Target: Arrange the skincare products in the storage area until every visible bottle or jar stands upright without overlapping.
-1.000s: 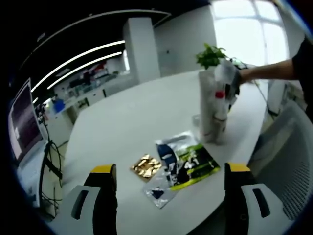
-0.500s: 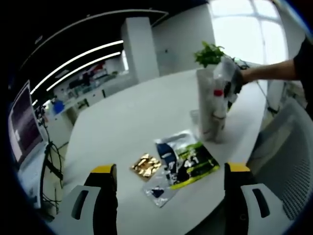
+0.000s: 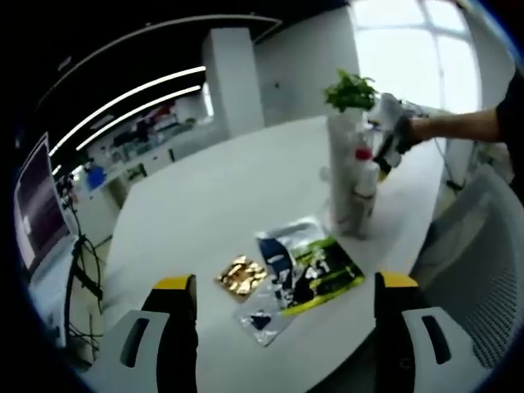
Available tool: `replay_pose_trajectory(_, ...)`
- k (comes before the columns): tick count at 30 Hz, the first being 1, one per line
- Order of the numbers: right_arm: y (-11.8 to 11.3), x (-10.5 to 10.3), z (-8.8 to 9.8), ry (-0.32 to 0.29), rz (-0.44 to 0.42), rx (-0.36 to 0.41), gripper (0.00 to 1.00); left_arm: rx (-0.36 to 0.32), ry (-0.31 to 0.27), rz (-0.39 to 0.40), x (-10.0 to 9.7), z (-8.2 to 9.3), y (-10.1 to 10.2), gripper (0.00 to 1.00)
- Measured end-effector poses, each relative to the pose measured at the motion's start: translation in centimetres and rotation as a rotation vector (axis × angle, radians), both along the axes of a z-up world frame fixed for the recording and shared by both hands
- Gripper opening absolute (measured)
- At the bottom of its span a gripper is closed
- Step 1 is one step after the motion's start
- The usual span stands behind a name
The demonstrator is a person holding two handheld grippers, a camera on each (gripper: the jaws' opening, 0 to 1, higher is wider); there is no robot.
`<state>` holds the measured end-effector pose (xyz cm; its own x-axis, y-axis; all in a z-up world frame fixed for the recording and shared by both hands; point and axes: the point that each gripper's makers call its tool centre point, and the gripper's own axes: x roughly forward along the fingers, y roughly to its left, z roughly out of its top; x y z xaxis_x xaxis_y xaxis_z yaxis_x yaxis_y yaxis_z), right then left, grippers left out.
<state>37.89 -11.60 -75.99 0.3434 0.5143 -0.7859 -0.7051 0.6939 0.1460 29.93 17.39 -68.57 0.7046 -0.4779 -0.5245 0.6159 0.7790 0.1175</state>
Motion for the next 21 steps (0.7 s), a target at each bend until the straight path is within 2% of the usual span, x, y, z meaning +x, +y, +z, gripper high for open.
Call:
replay_pose_trajectory(4,-0.3,-0.1,1.1,-0.017,-0.009,0.013,0.16,0.009,0.014,-0.010,-0.1,-0.3,-0.2,0.88)
replay_pose_trajectory(5,-0.7,0.1,1.7,-0.049,-0.001,-0.015,0.16,0.013,0.011,-0.011,-0.1,-0.3,-0.1,0.88)
replay_pose_trajectory(6,-0.9,0.2,1.7,-0.055,0.004,-0.027,0.16,0.013,0.011,-0.009,-0.1,-0.3,-0.1,0.88)
replay_pose_trajectory(9,-0.9,0.0,3.1,-0.071,-0.004,-0.002,0.16,0.005,0.005,0.000,0.0,-0.1,0.1,0.88)
replay_pose_trajectory(12,-1.0,-0.1,4.3,-0.113,0.009,-0.020,0.16,0.010,-0.002,0.006,0.1,-0.1,0.2,0.89)
replay_pose_trajectory(14,-0.9,-0.2,5.3,-0.127,0.001,0.005,0.16,0.010,-0.002,0.005,0.1,-0.1,0.2,0.88)
replay_pose_trajectory(21,-0.5,-0.3,8.3,-0.203,0.029,0.015,0.16,0.009,0.005,0.000,0.0,-0.2,0.1,0.90)
